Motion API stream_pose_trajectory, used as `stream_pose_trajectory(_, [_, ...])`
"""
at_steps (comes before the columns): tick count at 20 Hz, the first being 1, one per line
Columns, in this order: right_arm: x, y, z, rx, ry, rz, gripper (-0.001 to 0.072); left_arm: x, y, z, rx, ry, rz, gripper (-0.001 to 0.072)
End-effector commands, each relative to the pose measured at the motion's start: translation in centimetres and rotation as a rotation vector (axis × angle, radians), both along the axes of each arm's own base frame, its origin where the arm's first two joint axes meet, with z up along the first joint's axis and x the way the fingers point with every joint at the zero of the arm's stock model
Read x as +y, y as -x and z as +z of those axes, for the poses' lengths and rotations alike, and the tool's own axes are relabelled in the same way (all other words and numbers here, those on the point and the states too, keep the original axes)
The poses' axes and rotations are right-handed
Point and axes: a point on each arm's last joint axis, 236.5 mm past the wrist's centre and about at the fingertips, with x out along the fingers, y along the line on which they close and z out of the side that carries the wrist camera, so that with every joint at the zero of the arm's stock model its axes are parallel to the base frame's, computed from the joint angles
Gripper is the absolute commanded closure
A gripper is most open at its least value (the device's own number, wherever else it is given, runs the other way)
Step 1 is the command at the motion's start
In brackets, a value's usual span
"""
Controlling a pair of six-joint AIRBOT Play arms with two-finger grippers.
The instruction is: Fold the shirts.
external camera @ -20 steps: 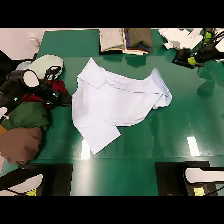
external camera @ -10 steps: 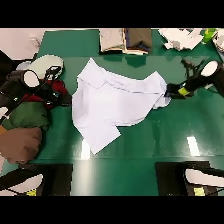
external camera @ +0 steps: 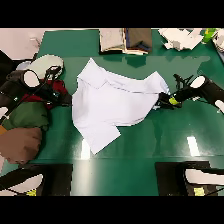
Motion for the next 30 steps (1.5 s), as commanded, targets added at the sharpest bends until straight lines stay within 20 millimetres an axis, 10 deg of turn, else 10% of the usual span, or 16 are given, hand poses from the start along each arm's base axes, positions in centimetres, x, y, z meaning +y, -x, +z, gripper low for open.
stream_pose_trajectory(1, [0.3, -0.5, -0.2, -0.026, -0.012, 0.003, 0.0570, 0.1, 0.2, -0.1, 0.007, -0.005, -0.002, 0.0207])
stream_pose_trajectory(3, [0.3, -0.4, -0.2, -0.030, -0.007, 0.030, 0.0699, 0.6, 0.6, -0.7, 0.022, -0.025, -0.006, 0.0206])
stream_pose_trajectory(9, [0.4, 0.0, -0.2, -0.017, -0.010, 0.036, 0.0701, 1.2, 5.1, -6.6, 0.167, -0.036, 0.018, 0.0197])
stream_pose_trajectory(19, [0.4, 0.1, -0.1, -0.012, -0.012, 0.042, 0.0700, -3.3, 6.0, -9.1, 0.249, 0.165, 0.079, 0.0212])
stream_pose_trajectory(22, [0.3, -0.5, 1.3, -0.064, -0.001, 0.055, 0.0701, -3.3, 5.8, -9.1, 0.240, 0.164, 0.065, 0.0683])
stream_pose_trajectory(23, [0.2, -0.8, 2.4, -0.087, 0.004, 0.064, 0.0701, -3.3, 5.4, -8.8, 0.227, 0.163, 0.056, 0.0682])
stream_pose_trajectory(26, [-0.5, -2.4, 8.2, -0.204, 0.011, 0.087, 0.0702, -3.0, 1.9, -3.9, 0.063, 0.145, 0.023, 0.0682])
stream_pose_trajectory(30, [-3.3, -3.5, 19.8, -0.445, 0.128, 0.099, 0.0702, -2.4, -3.0, 11.0, -0.343, 0.145, -0.017, 0.0682])
